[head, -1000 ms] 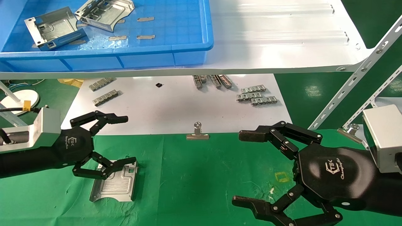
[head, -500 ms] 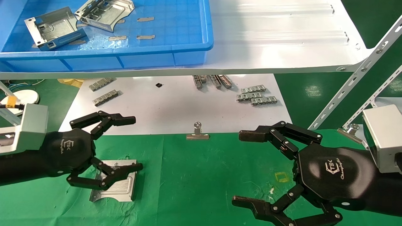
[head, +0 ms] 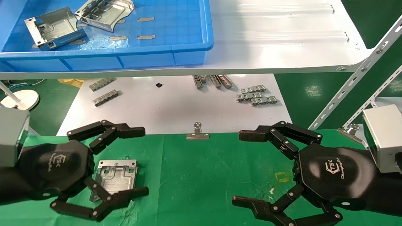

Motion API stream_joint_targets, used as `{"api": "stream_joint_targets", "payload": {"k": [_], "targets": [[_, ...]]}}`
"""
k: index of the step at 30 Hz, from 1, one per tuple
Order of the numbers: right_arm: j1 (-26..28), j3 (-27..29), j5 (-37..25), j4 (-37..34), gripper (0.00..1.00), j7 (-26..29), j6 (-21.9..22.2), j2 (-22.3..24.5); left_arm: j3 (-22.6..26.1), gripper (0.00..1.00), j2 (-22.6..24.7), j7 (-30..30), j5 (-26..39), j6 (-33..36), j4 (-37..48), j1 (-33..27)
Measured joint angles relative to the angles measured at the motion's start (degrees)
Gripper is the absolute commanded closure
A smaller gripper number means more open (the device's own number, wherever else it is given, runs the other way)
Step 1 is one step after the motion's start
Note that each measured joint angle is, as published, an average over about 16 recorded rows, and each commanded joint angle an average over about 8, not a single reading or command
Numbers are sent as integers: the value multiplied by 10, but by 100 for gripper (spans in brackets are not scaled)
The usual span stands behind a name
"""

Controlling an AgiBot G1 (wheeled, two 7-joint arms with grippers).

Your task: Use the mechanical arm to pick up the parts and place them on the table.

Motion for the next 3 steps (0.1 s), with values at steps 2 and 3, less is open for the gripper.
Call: {"api": "stream_joint_targets", "payload": {"k": [2,3], "targets": [[0,0,0,0,0,0,0,0,-4,0,-2,-9,-3,-1,-11,5],[0,0,0,0,0,0,0,0,-6,0,-3,-13,-5,-2,-17,8]]}}
